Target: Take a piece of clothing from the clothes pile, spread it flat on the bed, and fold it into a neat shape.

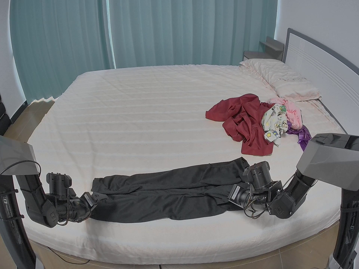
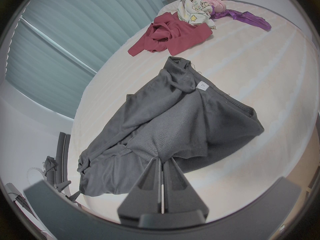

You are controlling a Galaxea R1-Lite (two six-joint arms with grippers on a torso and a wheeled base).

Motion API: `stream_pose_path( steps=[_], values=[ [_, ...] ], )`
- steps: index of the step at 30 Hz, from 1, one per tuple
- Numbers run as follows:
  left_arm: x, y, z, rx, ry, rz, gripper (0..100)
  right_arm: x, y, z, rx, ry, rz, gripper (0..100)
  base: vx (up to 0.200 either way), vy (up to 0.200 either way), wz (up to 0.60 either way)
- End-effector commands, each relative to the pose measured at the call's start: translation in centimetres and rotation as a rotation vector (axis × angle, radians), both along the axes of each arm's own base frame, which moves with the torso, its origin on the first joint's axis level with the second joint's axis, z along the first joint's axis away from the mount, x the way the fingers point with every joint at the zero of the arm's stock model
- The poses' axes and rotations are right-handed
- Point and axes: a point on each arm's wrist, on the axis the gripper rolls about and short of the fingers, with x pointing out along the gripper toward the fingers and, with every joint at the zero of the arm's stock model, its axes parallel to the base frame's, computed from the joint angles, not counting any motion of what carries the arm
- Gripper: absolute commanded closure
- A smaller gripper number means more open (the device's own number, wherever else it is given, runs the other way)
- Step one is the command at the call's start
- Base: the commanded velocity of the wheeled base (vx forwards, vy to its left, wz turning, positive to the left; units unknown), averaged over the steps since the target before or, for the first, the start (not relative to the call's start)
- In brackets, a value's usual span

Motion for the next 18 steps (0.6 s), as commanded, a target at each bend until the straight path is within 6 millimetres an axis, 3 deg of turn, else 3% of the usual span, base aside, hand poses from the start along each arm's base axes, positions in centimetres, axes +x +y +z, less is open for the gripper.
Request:
stream_pose_path(
  steps=[1, 9, 10, 18],
  values=[
    [0.0, 0.0, 0.0, 0.0, 0.001, 0.002, 0, -0.4, -0.1, 0.6, -0.003, -0.001, 0.009, 100, 0.0, 0.0, 0.0],
    [0.0, 0.0, 0.0, -0.001, 0.001, 0.001, 0, -1.0, -0.5, -0.1, -0.071, 0.049, 0.054, 100, 0.0, 0.0, 0.0],
    [0.0, 0.0, 0.0, 0.0, 0.001, 0.001, 0, -1.1, -0.5, -0.3, -0.081, 0.055, 0.062, 0, 0.0, 0.0, 0.0],
    [0.0, 0.0, 0.0, 0.0, 0.0, 0.002, 0, -1.2, -0.6, -0.8, -0.108, 0.062, 0.083, 0, 0.0, 0.0, 0.0]
  ],
)
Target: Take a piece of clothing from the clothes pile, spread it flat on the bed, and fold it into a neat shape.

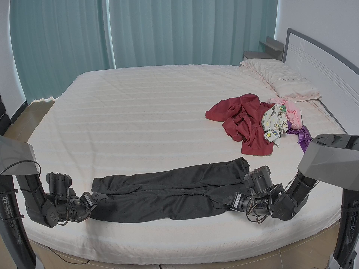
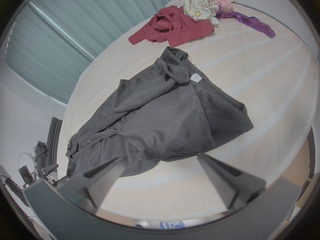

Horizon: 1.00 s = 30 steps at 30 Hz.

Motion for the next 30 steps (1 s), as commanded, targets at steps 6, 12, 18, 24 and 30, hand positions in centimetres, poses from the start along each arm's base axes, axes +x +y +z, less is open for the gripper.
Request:
stream_pose_path(
  steps=[6, 12, 18, 24, 30],
  values=[
    [0.0, 0.0, 0.0, 0.0, 0.001, 0.001, 0, 1.0, -1.2, 0.4, 0.001, -0.028, -0.047, 0, 0.0, 0.0, 0.0],
    [0.0, 0.0, 0.0, -0.001, 0.001, 0.002, 0, 2.3, -2.9, 0.7, 0.023, -0.051, -0.103, 0, 0.0, 0.0, 0.0],
    [0.0, 0.0, -0.1, -0.001, 0.001, 0.001, 0, 3.4, -4.0, -0.5, 0.04, -0.058, -0.09, 0, 0.0, 0.0, 0.0],
    [0.0, 0.0, -0.1, -0.001, 0.001, 0.002, 0, 4.2, -3.9, -1.2, 0.082, -0.09, -0.076, 0, 0.0, 0.0, 0.0],
    [0.0, 0.0, -0.1, -0.001, 0.001, 0.001, 0, 4.4, -4.2, -2.0, 0.075, -0.075, -0.088, 100, 0.0, 0.0, 0.0]
  ],
)
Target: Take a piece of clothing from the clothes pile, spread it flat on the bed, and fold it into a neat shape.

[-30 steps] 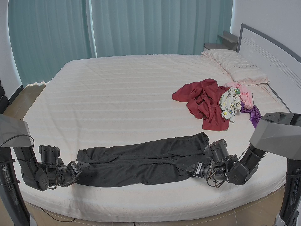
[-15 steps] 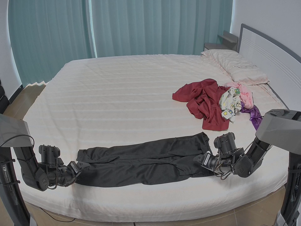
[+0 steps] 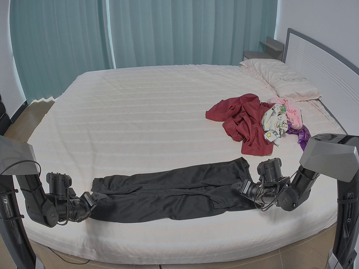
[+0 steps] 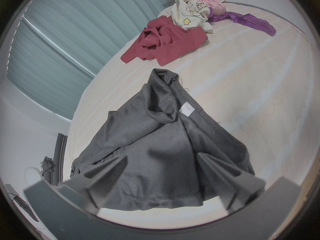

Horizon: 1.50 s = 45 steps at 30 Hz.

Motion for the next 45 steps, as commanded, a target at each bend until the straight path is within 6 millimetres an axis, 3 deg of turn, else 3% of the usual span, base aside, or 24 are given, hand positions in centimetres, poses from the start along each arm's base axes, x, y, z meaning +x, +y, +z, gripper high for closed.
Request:
stream_pose_path(
  steps=[1, 13, 14, 23, 27, 32, 45],
  values=[
    [0.0, 0.0, 0.0, 0.0, 0.002, 0.0, 0, 0.1, -0.2, -0.8, -0.009, 0.02, -0.008, 100, 0.0, 0.0, 0.0],
    [0.0, 0.0, 0.0, 0.002, 0.0, 0.002, 0, 0.2, -1.4, -0.9, -0.021, 0.026, -0.046, 100, 0.0, 0.0, 0.0],
    [0.0, 0.0, 0.1, 0.003, -0.003, 0.001, 0, 0.2, -1.4, -0.9, -0.022, 0.027, -0.045, 0, 0.0, 0.0, 0.0],
    [-0.1, 0.3, 0.1, 0.089, -0.043, -0.008, 0, 0.0, -1.3, -0.8, -0.031, 0.02, -0.031, 0, 0.0, 0.0, 0.0],
    [-1.2, 0.2, -0.1, 0.124, -0.04, -0.051, 0, 0.0, -1.4, 0.0, -0.024, 0.001, -0.036, 0, 0.0, 0.0, 0.0],
    [-1.6, 0.3, -1.5, 0.196, -0.012, -0.122, 0, -0.1, -1.3, -0.1, -0.034, 0.004, -0.034, 0, 0.0, 0.0, 0.0],
    [-1.2, 0.4, -3.0, 0.266, -0.009, -0.064, 0, -0.2, -1.3, -0.4, -0.061, 0.004, -0.023, 0, 0.0, 0.0, 0.0]
  ],
)
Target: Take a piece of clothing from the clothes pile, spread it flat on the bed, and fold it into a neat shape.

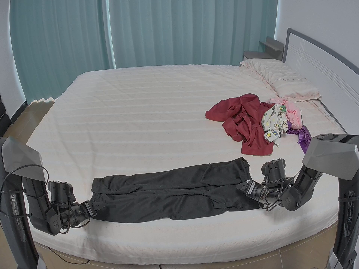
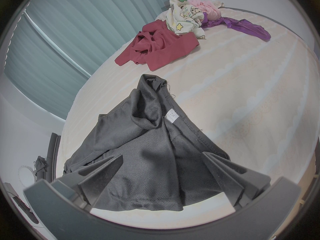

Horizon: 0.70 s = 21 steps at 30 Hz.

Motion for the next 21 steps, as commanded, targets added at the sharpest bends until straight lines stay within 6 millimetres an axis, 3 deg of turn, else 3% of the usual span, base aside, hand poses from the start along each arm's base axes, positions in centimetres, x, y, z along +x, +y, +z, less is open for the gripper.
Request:
stream_pose_path(
  steps=[1, 2, 3, 21],
  values=[
    [-0.1, 0.0, -0.9, -0.003, 0.019, 0.001, 0, 0.0, 0.1, -0.1, 0.001, 0.002, 0.003, 0, 0.0, 0.0, 0.0],
    [-0.1, -0.1, -1.1, -0.002, 0.024, 0.0, 0, 0.0, 0.1, -0.1, 0.001, 0.002, 0.003, 0, 0.0, 0.0, 0.0],
    [-0.1, -0.1, -1.3, -0.002, 0.031, -0.002, 100, 0.0, 0.1, -0.1, 0.001, 0.002, 0.003, 0, 0.0, 0.0, 0.0],
    [-2.1, -0.4, -1.8, 0.142, 0.125, -0.037, 100, -0.1, 0.1, -0.3, -0.004, 0.009, 0.005, 0, 0.0, 0.0, 0.0]
  ],
)
